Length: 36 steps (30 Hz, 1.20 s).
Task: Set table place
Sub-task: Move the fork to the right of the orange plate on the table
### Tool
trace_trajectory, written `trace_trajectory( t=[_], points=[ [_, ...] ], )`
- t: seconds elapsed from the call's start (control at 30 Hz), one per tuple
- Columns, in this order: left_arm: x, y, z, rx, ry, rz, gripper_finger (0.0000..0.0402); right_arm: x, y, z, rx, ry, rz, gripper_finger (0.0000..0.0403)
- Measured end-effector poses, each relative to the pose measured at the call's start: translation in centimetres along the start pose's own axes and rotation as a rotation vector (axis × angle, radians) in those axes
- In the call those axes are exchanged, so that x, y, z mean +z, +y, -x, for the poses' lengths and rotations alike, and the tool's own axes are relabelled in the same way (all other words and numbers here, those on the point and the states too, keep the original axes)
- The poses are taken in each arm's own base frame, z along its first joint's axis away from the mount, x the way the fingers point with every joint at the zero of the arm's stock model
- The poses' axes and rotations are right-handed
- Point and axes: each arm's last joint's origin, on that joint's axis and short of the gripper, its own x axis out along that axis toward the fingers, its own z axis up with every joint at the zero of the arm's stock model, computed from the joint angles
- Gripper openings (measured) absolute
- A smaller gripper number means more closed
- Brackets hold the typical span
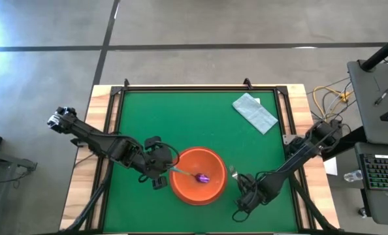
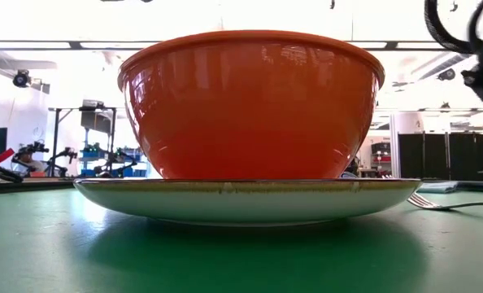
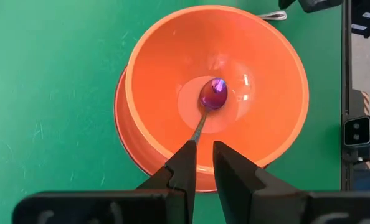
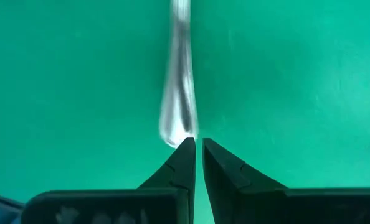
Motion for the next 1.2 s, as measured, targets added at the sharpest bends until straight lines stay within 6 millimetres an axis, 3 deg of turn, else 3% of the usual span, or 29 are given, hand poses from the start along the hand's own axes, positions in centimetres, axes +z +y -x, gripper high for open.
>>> trace_trajectory(
  t=[0.27, 0.67, 1.2],
  points=[
    [0.1, -0.1, 0.0, -0.009, -0.015, 0.008, 0.0039, -0.4, -1.2, -1.1, -0.045, 0.027, 0.005, 0.0022],
    [0.1, 0.0, 0.0, -0.003, -0.015, 0.034, 0.0039, -0.5, -0.2, -2.1, 0.032, 0.056, 0.045, 0.0022],
    [0.2, 0.0, 0.0, 0.004, -0.021, 0.057, 0.0039, 2.1, 0.7, -1.8, 0.074, -0.016, 0.114, 0.0022]
  ],
)
